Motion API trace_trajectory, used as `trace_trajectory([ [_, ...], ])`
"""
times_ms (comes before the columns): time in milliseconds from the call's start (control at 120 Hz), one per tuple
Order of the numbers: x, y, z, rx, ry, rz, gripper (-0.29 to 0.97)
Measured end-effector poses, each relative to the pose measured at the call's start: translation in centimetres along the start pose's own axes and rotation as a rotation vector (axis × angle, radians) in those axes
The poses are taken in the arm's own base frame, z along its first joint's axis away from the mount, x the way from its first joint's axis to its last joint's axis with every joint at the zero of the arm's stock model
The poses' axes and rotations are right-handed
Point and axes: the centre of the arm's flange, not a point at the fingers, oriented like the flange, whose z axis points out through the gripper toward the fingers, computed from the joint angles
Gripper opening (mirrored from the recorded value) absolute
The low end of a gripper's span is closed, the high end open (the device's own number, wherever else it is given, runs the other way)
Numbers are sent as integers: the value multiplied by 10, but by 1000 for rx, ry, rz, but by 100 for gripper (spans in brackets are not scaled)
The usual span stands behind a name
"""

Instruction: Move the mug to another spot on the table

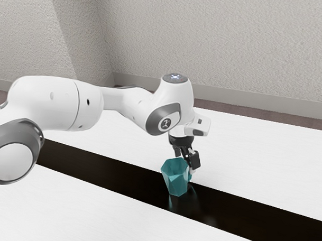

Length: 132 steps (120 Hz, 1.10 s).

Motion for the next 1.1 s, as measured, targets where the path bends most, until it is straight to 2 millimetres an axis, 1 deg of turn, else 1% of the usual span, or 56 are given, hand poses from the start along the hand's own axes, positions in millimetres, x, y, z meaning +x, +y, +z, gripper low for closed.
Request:
trace_trajectory([
  [367,3,-2,3,0,1,8,68],
  [517,5,-2,9,-2,-4,11,68],
  [633,6,-3,9,-1,-2,12,67],
  [817,6,-3,8,0,0,13,62],
  [983,6,-3,6,1,2,14,54],
  [1100,6,-3,6,2,2,13,50],
])
